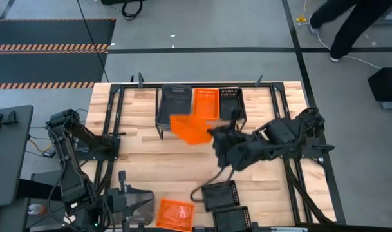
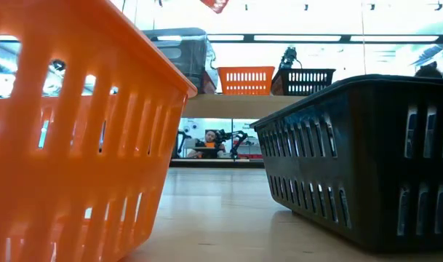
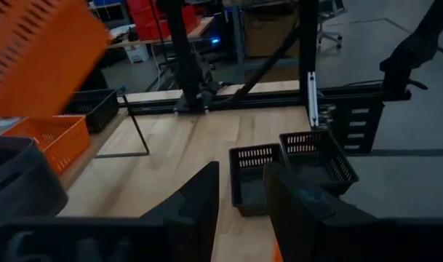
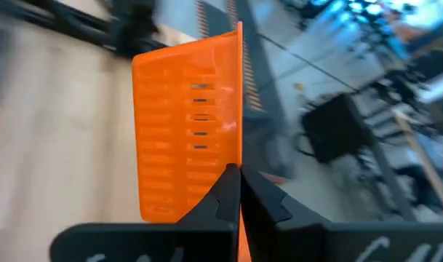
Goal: Stack baskets on shelf by color
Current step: Stack the top orange bin on the top orange bin on the shelf
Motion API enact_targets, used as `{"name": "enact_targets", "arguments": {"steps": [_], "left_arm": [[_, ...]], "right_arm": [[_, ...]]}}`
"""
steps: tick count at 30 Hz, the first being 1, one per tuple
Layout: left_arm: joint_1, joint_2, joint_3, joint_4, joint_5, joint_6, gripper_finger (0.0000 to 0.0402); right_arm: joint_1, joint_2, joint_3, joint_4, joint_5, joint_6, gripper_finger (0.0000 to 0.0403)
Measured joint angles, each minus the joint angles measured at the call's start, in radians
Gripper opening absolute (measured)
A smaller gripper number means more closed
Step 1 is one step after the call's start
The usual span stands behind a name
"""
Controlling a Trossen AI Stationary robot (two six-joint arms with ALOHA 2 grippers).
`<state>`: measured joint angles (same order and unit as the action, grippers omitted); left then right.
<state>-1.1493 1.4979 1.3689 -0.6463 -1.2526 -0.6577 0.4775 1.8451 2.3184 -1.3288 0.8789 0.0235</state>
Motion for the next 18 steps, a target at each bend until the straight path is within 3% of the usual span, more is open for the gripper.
{"name": "enact_targets", "arguments": {"steps": [4, 18], "left_arm": [[0.000, 0.000, 0.000, 0.000, 0.000, -0.012, 0.0117], [0.000, 0.000, 0.000, -0.010, 0.000, -0.011, 0.0117]], "right_arm": [[-0.055, -0.002, 0.000, -0.056, 0.052, 0.007, 0.0011], [-0.266, 0.003, -0.078, -0.180, 0.040, 0.076, 0.0011]]}}
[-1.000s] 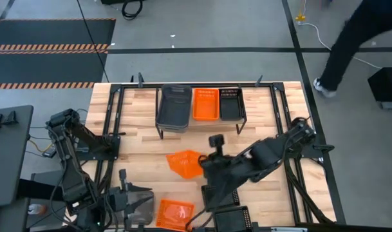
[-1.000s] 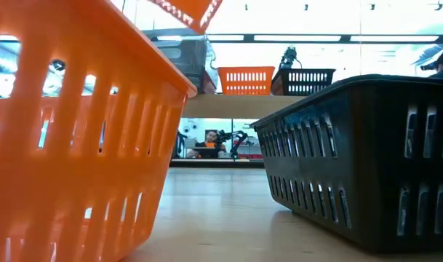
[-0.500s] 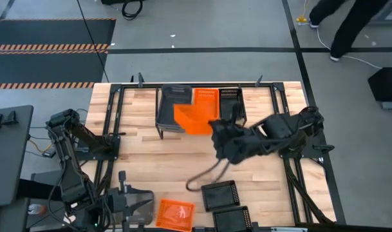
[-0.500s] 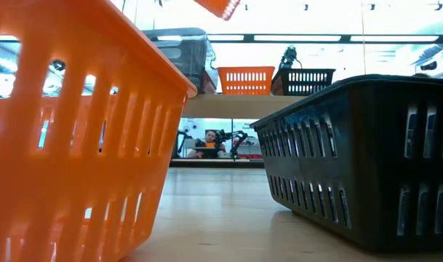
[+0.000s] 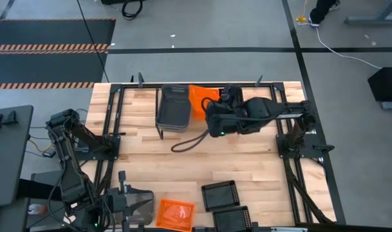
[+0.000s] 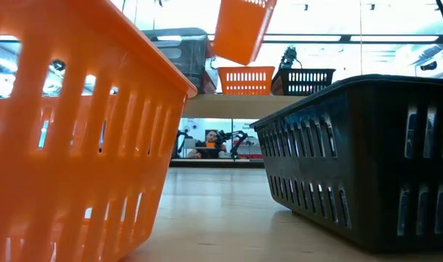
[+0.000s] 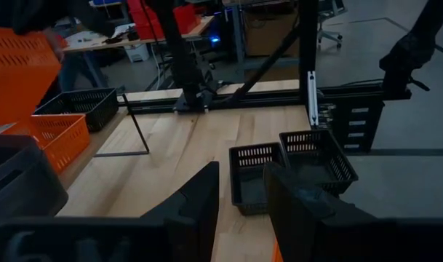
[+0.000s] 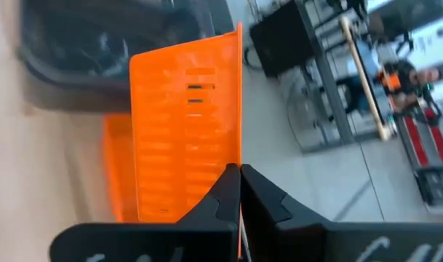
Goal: Stack baskets on shelf by color
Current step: Stack the top orange bin on the top orange bin on the shelf
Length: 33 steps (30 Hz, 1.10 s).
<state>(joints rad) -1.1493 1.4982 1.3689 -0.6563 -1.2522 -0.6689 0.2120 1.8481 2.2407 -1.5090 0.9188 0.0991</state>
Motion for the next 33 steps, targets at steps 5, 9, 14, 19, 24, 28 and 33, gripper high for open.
{"name": "enact_targets", "arguments": {"steps": [5, 9, 14, 19, 24, 28, 33], "left_arm": [[0.000, 0.000, 0.000, -0.001, 0.000, 0.000, 0.0117], [0.000, 0.000, 0.000, -0.003, 0.000, 0.001, 0.0117], [0.000, 0.000, 0.000, -0.003, 0.000, 0.000, 0.0117], [0.000, 0.000, 0.000, -0.003, 0.000, 0.000, 0.0117], [0.000, 0.000, 0.000, -0.003, 0.000, 0.000, 0.0117], [0.000, 0.000, 0.000, -0.007, 0.000, 0.000, 0.0117], [0.001, 0.000, 0.000, -0.007, 0.000, 0.000, 0.0117]], "right_arm": [[-0.043, 0.000, -0.060, -0.051, -0.016, 0.064, 0.0011], [-0.054, 0.000, -0.106, -0.055, -0.023, 0.064, 0.0011], [-0.066, 0.000, -0.159, -0.048, -0.024, 0.065, 0.0011], [-0.078, 0.000, -0.196, 0.004, -0.020, 0.066, 0.0011], [-0.082, 0.000, -0.232, 0.067, 0.039, 0.055, 0.0011], [-0.085, 0.000, -0.261, 0.089, -0.007, 0.024, 0.0011], [-0.096, 0.000, -0.317, 0.091, -0.127, 0.022, 0.0015]]}}
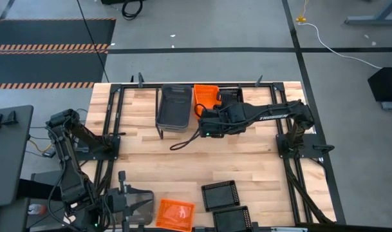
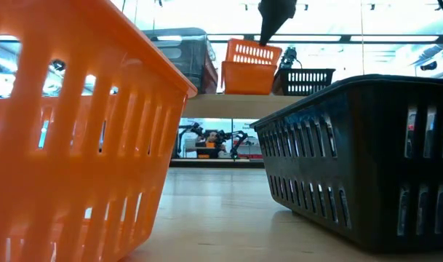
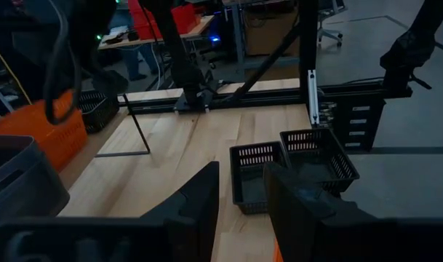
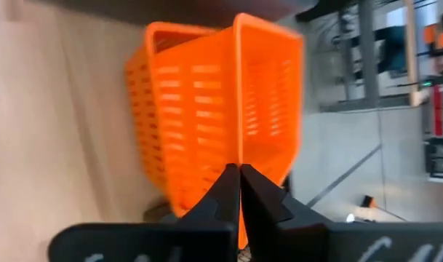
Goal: Stack baskets on shelf by color
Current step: Stack the top orange bin on the top orange bin on the shelf, then stack the top black bin on the black bin on the shelf
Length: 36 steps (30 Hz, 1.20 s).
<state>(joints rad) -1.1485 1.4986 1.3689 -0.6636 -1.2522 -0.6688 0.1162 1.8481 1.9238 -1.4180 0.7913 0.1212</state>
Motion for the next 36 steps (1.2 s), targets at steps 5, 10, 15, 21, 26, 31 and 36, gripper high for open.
{"name": "enact_targets", "arguments": {"steps": [5, 10, 15, 21, 26, 31, 36], "left_arm": [[0.000, 0.000, 0.000, 0.000, 0.000, 0.000, 0.0117], [0.000, 0.000, 0.000, 0.000, 0.000, 0.000, 0.0117], [0.000, 0.000, 0.000, -0.001, 0.000, 0.000, 0.0117], [0.000, 0.000, -0.001, -0.009, 0.000, 0.000, 0.0117], [0.009, 0.000, -0.002, -0.010, 0.001, 0.000, 0.0117], [0.014, 0.004, -0.002, -0.004, 0.003, -0.006, 0.0117], [0.013, 0.014, -0.003, -0.001, 0.010, -0.007, 0.0117]], "right_arm": [[0.000, 0.000, -0.059, 0.031, -0.019, 0.007, 0.0044], [0.002, 0.000, -0.070, 0.048, -0.113, 0.001, 0.0083], [0.016, 0.000, -0.070, 0.049, -0.138, 0.003, 0.0108], [0.073, 0.000, -0.020, 0.039, -0.149, 0.022, 0.0115], [0.130, -0.001, 0.029, 0.054, -0.400, 0.163, 0.0115], [0.199, -0.002, -0.001, 0.104, -0.664, 0.208, 0.0115], [0.297, 0.000, -0.077, 0.172, -0.714, 0.124, 0.0114]]}}
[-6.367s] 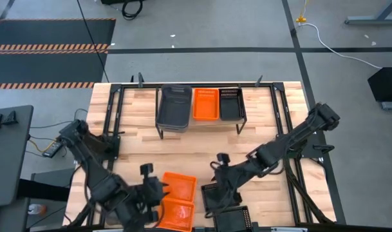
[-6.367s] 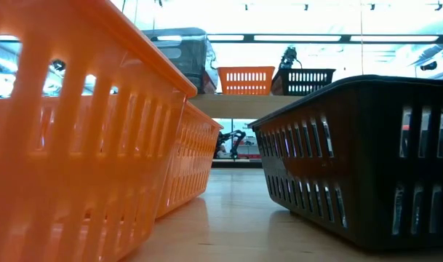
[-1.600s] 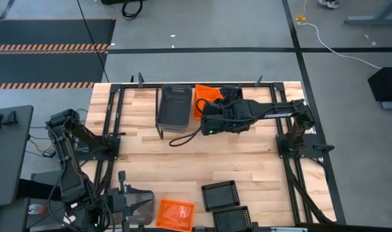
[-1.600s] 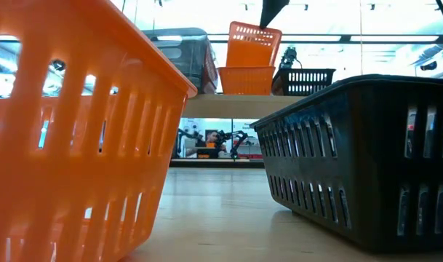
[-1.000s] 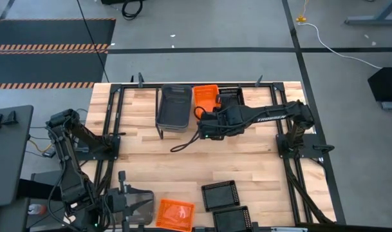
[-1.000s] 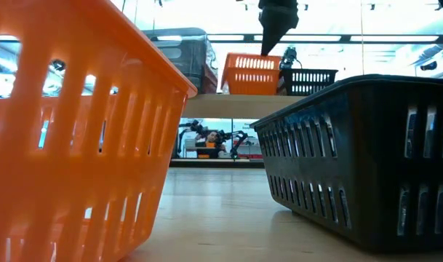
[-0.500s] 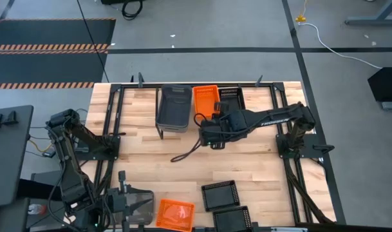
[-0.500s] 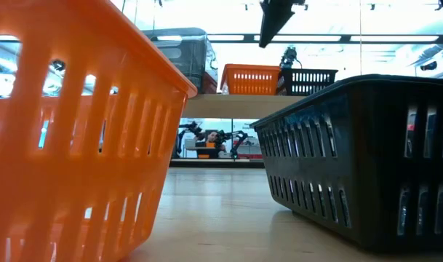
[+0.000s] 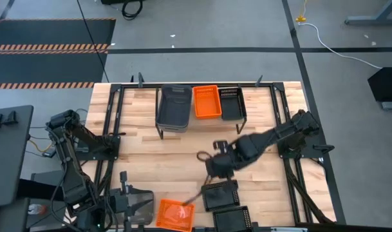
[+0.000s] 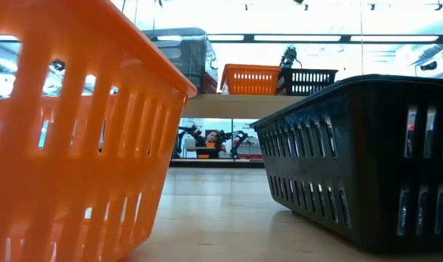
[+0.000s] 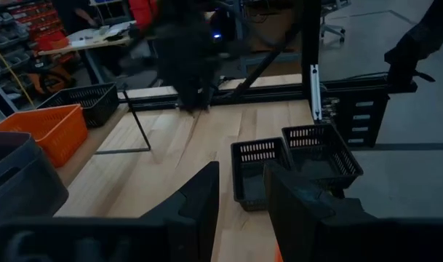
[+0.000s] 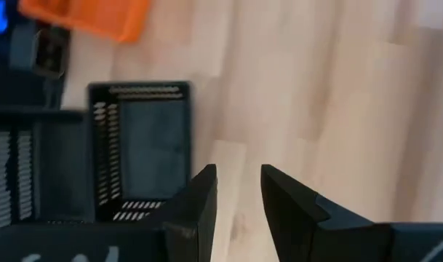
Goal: Stack baskets on shelf by color
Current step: Stack the top black bin on the black bin on the shelf
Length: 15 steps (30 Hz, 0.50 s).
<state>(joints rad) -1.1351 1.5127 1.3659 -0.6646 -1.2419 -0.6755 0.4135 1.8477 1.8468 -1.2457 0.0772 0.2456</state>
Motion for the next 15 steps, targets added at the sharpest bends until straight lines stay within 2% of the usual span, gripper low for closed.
{"name": "enact_targets", "arguments": {"steps": [10, 15], "left_arm": [[0.000, 0.000, 0.000, 0.003, 0.001, 0.003, 0.0117], [0.000, 0.000, 0.000, 0.004, 0.001, 0.002, 0.0117]], "right_arm": [[0.134, 0.000, -0.252, 0.270, 0.001, 0.050, 0.0114], [0.150, 0.000, -0.381, 0.330, 0.052, 0.082, 0.0114]]}}
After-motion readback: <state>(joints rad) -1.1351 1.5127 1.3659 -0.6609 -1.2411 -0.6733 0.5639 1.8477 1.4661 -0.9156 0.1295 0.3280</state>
